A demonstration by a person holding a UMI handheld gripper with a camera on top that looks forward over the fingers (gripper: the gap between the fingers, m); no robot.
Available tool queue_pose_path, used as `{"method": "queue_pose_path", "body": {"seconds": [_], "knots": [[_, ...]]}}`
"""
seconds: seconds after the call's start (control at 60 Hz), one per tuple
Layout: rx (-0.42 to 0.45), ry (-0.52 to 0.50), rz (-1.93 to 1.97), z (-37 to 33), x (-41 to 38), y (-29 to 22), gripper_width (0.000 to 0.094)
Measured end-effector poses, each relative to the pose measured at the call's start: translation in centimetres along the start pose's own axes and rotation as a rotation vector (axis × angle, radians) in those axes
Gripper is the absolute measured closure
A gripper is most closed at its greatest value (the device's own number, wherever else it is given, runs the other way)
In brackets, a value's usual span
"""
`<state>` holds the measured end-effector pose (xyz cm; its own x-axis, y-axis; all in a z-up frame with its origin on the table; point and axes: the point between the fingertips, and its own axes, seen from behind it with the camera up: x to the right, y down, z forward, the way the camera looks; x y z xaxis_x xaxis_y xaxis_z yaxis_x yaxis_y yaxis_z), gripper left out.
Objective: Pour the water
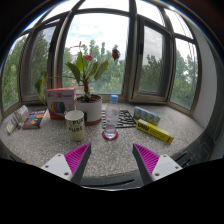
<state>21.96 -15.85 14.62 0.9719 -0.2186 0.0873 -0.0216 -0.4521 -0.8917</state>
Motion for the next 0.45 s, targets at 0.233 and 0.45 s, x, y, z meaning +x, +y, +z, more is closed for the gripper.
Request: {"method": "queue_pose_path", "body": {"seconds": [0.233,0.45], "knots": [[0.013,0.026,-0.01,-2.4,-0.1,0.3,0.0079],[0.035,0.017,-0.028,-2.8,-0.6,-0.4,0.0079]]}}
